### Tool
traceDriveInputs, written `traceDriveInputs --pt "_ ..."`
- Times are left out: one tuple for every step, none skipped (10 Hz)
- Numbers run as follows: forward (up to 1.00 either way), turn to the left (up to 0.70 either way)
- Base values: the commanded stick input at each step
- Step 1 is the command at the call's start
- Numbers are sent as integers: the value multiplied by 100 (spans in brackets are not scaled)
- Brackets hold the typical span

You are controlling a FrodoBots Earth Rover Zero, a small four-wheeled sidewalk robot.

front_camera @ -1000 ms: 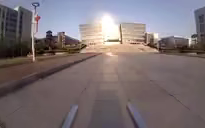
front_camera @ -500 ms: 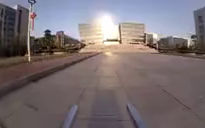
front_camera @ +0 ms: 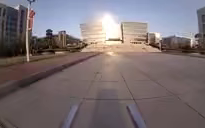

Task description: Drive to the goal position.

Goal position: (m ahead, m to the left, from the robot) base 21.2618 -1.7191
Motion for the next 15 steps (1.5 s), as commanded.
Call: traceDriveInputs --pt "70 0" --pt "70 0" --pt "70 0" --pt "70 0" --pt "70 0" --pt "70 0" --pt "70 0" --pt "70 0" --pt "70 0" --pt "70 0" --pt "70 0" --pt "70 0" --pt "70 0" --pt "70 0" --pt "70 0"
